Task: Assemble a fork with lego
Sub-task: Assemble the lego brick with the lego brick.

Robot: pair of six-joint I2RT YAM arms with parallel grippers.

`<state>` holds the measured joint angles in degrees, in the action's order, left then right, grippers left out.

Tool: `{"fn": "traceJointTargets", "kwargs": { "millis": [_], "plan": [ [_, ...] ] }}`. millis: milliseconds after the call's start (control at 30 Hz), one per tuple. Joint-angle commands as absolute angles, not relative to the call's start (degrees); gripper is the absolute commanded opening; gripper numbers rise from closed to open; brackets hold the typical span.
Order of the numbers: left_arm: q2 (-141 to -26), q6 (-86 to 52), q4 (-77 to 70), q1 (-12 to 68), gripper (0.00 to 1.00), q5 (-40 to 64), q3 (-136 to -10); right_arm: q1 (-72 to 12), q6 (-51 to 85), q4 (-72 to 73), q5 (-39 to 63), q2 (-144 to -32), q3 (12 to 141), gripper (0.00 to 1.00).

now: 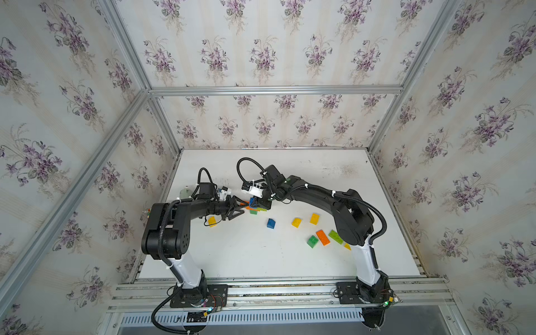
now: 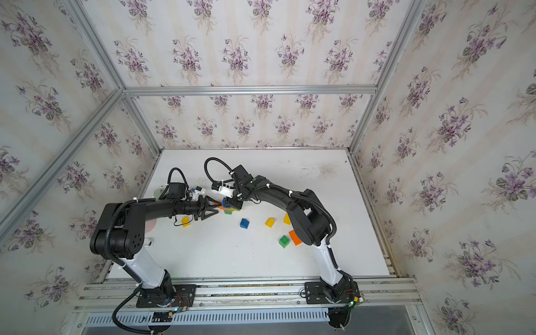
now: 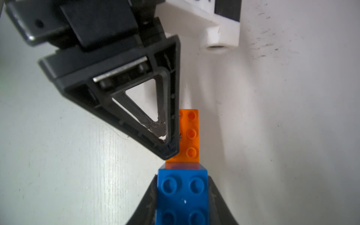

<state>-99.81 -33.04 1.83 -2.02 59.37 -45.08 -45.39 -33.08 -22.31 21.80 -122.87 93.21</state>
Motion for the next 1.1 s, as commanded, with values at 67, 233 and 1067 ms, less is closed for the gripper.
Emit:
{"fn": "traceJointTargets", "kwargs": {
  "millis": [67, 233, 1067],
  "plan": [
    [-97.90, -32.69, 3.05, -3.11, 0.59, 57.93, -45.22, -45.53, -35.36, -35.51, 12.16, -124.32, 91.80, 0.17],
    [-96.04, -31.83, 4.58, -4.91, 0.60, 57.65, -44.85, -45.53, -35.50, -31.06, 19.20, -121.92, 92.90, 0.16],
    [-89.70, -28.90, 8.79, -10.94, 0.61, 58.56, -41.92, -46.49, -38.11, -20.19, 30.07, -122.93, 97.64, 0.17]
  ]
}}
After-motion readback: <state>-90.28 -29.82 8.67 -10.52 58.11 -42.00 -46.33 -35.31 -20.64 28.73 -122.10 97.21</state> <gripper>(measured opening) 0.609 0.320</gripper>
